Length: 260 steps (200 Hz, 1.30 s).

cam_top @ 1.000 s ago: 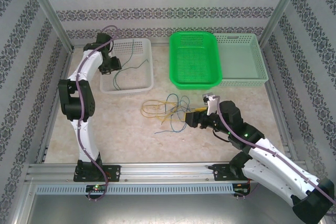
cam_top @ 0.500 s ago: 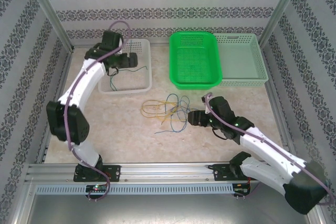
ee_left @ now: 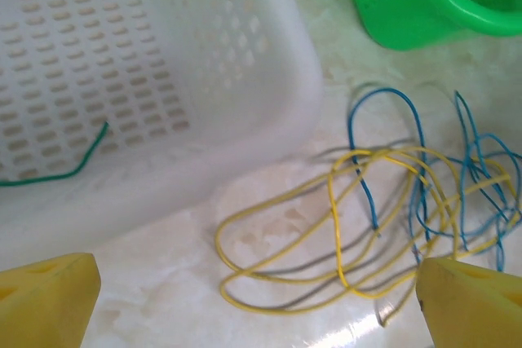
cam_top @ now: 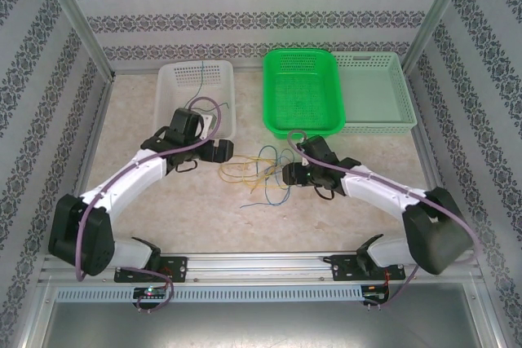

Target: Untangle the cables

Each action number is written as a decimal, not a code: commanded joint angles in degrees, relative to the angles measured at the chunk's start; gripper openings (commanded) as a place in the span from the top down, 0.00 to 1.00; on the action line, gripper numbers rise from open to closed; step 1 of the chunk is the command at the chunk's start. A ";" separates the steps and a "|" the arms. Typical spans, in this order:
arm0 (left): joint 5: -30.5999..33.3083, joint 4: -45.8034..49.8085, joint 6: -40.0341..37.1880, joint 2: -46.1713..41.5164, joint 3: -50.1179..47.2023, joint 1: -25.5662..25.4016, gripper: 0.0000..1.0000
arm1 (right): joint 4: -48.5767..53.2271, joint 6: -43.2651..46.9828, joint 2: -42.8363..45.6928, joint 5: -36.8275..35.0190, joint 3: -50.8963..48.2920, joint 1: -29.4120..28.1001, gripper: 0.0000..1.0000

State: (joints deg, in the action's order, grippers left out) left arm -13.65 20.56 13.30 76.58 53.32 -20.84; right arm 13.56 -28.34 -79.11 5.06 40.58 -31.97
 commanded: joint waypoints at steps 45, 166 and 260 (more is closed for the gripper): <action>-0.58 -4.65 1.01 -2.04 -6.14 -1.66 0.00 | -7.29 -1.33 -9.61 -0.70 2.34 0.69 0.51; -0.51 -6.96 0.28 6.65 -4.61 -3.48 0.03 | -0.23 4.56 15.93 -0.36 0.98 -0.68 1.00; -8.16 -20.61 0.17 8.58 -0.09 -13.02 0.03 | 3.69 7.72 25.09 8.01 8.36 -2.81 1.00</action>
State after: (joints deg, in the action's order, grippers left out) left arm -18.24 7.27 13.72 84.51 50.78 -31.59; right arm 17.23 -21.65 -55.00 10.09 46.57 -34.39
